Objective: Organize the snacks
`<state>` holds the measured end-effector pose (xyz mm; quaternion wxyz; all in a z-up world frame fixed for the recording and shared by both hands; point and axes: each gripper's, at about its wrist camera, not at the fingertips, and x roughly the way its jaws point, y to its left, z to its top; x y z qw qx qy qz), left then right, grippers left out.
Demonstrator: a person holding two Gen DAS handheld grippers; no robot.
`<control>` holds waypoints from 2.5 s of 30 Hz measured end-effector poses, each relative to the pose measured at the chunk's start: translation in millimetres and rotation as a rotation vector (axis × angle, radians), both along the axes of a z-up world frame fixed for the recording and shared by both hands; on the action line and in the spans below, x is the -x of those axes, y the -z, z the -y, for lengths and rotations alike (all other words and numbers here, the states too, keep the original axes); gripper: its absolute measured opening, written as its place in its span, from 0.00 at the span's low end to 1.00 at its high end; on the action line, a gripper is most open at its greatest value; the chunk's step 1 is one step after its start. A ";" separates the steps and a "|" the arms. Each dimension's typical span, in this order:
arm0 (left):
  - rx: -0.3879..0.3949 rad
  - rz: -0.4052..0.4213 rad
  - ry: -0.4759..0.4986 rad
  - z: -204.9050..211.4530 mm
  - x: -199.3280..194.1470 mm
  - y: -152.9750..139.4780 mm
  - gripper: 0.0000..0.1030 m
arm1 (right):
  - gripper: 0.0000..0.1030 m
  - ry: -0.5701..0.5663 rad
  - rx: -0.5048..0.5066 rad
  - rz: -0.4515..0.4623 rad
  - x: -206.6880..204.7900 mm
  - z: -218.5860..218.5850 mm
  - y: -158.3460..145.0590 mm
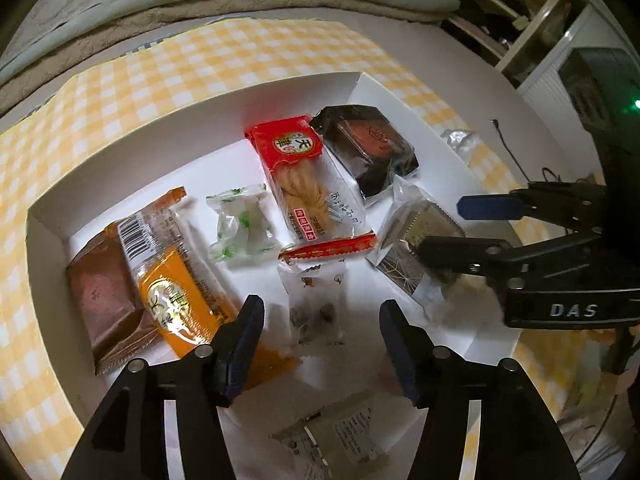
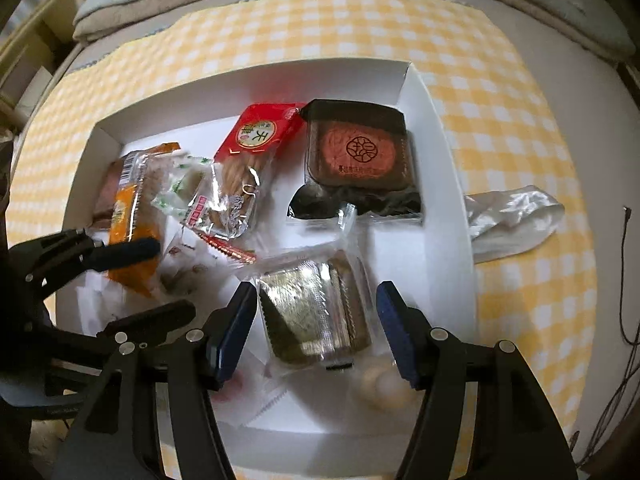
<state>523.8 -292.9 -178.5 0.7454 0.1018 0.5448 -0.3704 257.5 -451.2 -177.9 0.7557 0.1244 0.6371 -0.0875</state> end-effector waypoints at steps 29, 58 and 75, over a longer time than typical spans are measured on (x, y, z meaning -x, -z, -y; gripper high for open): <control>0.017 0.181 -0.165 -86.5 100.8 -145.2 1.00 | 1.00 0.038 0.120 0.323 62.3 -32.8 -143.8; 0.111 0.699 -0.480 -211.4 375.9 -292.8 1.00 | 1.00 0.016 0.221 0.734 190.0 -118.5 -278.0; 0.088 0.767 -0.571 -242.0 466.3 -233.0 1.00 | 1.00 0.041 0.348 0.806 247.1 -162.9 -254.7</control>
